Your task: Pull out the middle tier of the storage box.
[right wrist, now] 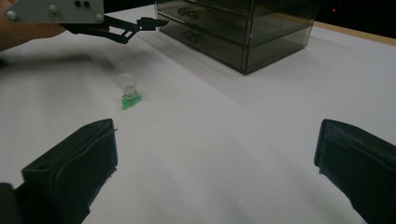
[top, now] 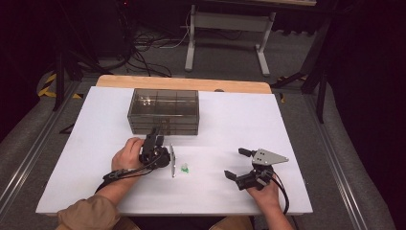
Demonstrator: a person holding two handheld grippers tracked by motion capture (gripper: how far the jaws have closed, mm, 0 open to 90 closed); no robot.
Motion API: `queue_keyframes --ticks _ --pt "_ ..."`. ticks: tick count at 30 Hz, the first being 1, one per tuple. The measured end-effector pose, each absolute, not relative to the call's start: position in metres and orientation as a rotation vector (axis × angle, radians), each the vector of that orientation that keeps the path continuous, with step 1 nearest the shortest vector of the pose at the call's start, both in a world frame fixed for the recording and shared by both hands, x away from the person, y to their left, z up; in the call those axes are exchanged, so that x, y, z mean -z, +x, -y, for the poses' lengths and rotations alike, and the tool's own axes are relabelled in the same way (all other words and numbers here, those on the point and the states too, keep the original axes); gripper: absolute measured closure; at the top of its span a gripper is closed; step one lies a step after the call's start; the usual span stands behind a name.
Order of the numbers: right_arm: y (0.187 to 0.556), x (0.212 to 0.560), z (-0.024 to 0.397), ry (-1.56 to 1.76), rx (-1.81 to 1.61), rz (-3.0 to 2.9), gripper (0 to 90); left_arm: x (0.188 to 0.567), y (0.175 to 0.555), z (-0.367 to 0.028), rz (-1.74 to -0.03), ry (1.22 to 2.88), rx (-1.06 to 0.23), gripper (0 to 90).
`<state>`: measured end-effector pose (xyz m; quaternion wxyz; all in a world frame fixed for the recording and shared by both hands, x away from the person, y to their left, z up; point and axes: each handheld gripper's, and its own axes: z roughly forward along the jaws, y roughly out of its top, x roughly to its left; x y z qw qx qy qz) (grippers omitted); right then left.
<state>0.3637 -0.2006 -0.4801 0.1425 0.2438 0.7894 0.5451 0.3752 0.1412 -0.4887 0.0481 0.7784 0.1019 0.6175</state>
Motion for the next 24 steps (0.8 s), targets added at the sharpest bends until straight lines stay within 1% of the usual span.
queue_keyframes --ticks 8,15,24 --pt "0.364 0.48 0.201 0.702 -1.573 -2.279 0.0 0.495 0.382 -0.14 -0.297 2.387 -1.909 53.3" --pt "0.364 0.48 0.2 0.7 -1.574 -2.279 0.0 0.496 0.388 -0.14 -0.283 2.382 -1.94 56.7" --pt "0.364 0.48 0.2 0.699 -1.575 -2.281 0.0 0.5 0.393 -0.138 -0.267 2.395 -1.949 62.2"
